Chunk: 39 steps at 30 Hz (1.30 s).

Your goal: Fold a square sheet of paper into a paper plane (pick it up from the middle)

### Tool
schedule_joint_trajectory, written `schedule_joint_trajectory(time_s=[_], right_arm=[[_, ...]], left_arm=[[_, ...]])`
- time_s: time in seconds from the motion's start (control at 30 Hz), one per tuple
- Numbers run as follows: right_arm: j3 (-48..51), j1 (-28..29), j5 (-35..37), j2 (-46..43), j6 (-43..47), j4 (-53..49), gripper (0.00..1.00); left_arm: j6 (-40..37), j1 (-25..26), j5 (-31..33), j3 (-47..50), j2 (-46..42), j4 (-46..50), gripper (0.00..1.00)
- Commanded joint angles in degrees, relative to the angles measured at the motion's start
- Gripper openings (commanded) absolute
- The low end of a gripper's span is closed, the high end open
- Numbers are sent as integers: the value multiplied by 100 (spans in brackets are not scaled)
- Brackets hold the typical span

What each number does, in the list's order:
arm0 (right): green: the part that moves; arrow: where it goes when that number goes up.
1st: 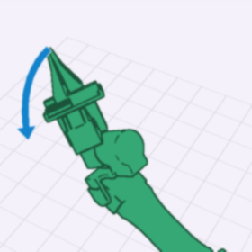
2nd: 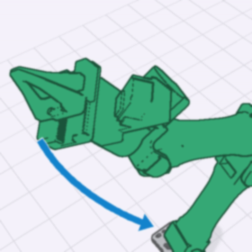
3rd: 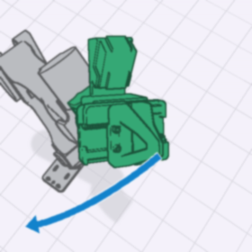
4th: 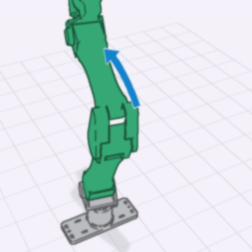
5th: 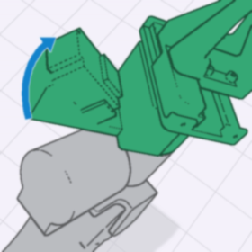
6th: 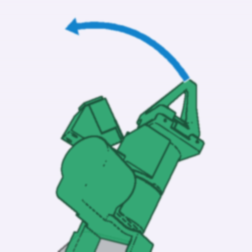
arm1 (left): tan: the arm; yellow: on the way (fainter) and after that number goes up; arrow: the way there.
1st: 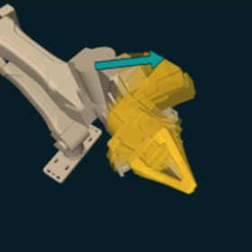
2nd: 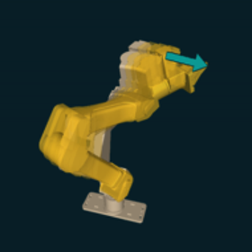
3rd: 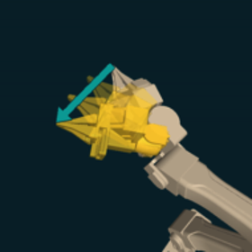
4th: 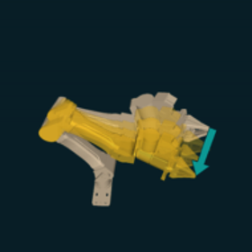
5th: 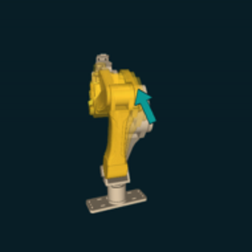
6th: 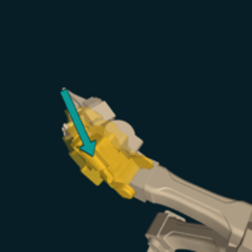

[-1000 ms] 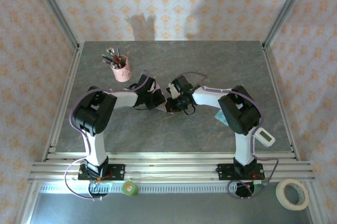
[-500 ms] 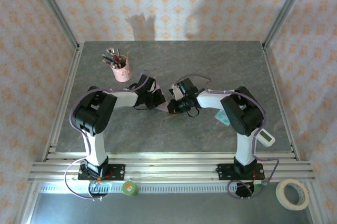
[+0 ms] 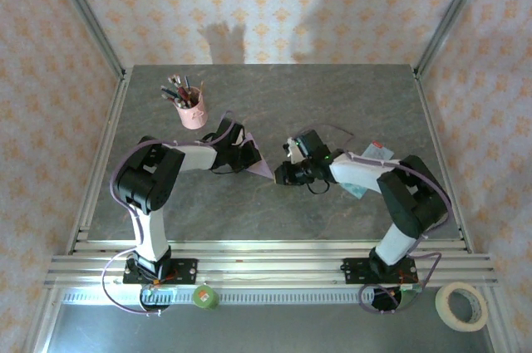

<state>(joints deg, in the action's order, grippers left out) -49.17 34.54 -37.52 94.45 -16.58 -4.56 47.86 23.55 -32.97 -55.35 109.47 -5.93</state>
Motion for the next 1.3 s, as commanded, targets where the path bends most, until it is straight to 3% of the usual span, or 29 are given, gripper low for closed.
schedule_joint_trajectory(time_s=[0.0, 0.2, 0.43, 0.77, 1.03, 1.27], right_arm=[[-233, -38, 40, 114, -469, 526, 23], [-487, -43, 120, 596, -751, 789, 16], [-1019, 11, -124, 1212, -393, 480, 7], [-1458, 35, -301, 1870, 7, 52, 6], [-1368, 34, 289, 2019, 186, -568, 6], [-1322, 27, 594, 2106, 201, -892, 5]], left_arm=[[-192, -14, 168, 333, 392, 531, 9], [-501, -7, 23, 210, 356, 617, 9], [-523, 8, 77, 158, 373, 608, 9], [-492, 21, 38, 86, 204, 566, 9], [-383, 25, -171, -24, -296, 37, 12], [-452, -30, 109, -133, -266, -18, 14]])
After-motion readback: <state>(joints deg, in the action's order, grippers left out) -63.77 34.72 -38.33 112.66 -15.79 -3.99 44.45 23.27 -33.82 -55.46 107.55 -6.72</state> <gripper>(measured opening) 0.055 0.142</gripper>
